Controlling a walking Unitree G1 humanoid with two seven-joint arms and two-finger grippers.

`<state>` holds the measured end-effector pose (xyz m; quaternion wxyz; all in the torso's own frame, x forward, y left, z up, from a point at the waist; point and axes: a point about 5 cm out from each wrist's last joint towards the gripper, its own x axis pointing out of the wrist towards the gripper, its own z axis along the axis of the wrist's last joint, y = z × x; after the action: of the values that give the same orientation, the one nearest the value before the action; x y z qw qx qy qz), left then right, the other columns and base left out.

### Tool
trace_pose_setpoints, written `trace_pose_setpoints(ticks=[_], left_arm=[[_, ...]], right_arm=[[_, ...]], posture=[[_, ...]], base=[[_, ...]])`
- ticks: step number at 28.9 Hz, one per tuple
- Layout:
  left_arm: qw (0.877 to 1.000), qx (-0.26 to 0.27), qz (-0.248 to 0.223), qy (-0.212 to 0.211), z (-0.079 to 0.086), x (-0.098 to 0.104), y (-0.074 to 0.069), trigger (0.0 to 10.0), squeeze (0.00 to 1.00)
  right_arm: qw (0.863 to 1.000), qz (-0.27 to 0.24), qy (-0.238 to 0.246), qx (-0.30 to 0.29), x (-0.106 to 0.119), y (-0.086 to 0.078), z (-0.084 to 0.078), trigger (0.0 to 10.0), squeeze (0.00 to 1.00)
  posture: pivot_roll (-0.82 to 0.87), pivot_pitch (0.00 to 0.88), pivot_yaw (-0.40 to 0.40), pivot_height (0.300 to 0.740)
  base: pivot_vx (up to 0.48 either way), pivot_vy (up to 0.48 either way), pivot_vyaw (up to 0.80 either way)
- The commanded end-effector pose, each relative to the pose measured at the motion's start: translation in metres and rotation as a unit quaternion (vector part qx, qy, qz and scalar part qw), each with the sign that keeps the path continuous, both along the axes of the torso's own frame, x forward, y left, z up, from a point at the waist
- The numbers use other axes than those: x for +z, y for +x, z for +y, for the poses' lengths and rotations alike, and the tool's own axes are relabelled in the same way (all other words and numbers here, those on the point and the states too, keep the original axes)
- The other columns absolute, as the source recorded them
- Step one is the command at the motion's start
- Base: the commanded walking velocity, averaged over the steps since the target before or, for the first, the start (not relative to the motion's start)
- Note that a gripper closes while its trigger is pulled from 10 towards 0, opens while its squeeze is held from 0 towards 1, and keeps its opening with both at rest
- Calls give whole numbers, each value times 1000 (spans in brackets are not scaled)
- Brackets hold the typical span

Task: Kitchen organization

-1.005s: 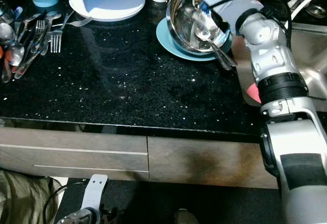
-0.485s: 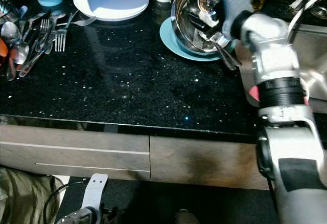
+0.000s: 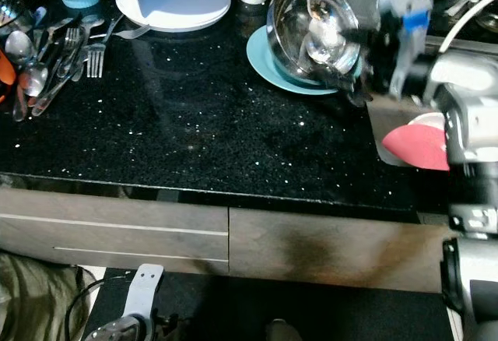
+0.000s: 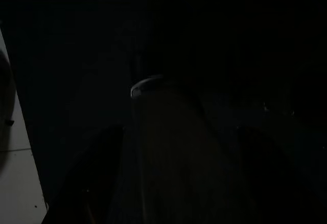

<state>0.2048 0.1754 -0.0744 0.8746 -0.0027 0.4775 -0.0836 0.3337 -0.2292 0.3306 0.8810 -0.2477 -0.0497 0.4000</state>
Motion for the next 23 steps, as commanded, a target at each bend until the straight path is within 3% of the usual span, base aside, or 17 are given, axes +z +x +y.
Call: trace_pose_setpoints(ticks=[1,9,23], left_arm=[[1000,-5,27,1,0,-7,-13,10000,0],[1000,-10,26,6,2,-6,-12,10000,0],[1000,-15,26,9,1,-5,-10,10000,0]], right_arm=[[999,11,-10,-29,-2,0,-2,10000,0],[992,66,17,-108,-20,7,-5,10000,0],[988,91,19,-123,-27,6,12,10000,0]], posture=[[-7,179,-51,740],[-8,174,-44,740],[-12,165,-43,740]], base=[[0,0,0],[0,0,0],[0,0,0]])
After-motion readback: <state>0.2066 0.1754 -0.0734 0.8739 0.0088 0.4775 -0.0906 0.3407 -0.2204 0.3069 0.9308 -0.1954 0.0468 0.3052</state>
